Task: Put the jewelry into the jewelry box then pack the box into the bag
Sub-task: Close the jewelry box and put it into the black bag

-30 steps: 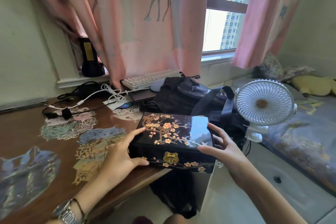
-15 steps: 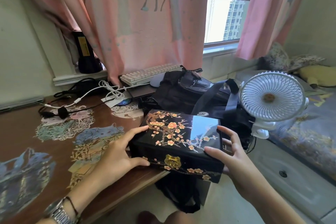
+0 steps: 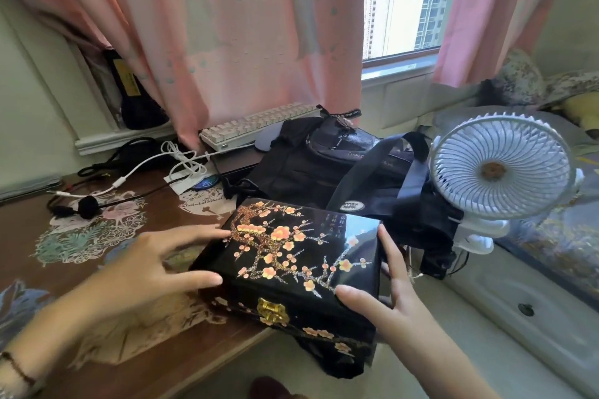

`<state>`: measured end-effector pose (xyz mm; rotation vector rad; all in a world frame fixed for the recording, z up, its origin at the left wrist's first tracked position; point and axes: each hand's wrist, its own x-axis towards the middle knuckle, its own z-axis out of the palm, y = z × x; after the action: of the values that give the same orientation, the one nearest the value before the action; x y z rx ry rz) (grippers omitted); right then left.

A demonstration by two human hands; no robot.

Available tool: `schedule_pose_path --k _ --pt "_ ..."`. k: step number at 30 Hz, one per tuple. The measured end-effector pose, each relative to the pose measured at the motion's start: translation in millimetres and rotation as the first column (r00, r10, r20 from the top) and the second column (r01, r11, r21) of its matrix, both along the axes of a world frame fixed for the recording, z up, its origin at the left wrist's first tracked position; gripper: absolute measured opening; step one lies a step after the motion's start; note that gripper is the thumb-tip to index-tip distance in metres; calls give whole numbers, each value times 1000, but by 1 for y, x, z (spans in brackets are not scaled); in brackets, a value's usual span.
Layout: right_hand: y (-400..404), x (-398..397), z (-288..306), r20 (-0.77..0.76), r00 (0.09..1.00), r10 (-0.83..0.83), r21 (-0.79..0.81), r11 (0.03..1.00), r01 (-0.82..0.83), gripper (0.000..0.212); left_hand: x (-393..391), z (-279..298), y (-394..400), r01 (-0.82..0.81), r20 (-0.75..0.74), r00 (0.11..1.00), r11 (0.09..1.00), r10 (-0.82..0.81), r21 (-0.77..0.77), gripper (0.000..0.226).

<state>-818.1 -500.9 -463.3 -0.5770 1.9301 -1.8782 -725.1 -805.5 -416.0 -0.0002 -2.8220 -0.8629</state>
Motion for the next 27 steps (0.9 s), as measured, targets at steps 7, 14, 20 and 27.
schedule_pose_path --k 7,14,20,27 --pt "-3 -3 -9 -66 996 -65 38 997 67 100 -69 63 15 11 -236 971 997 -29 -79 43" --pt "-1 -2 -2 -9 999 -46 63 997 47 97 -163 64 68 335 31 942 927 -335 -169 39" --pt "-5 6 1 10 994 -108 86 991 107 96 -204 46 106 563 191 826 781 -530 -269 29" --pt "-11 23 2 9 987 -162 90 983 161 92 -218 21 116 557 245 829 697 -503 -453 25"
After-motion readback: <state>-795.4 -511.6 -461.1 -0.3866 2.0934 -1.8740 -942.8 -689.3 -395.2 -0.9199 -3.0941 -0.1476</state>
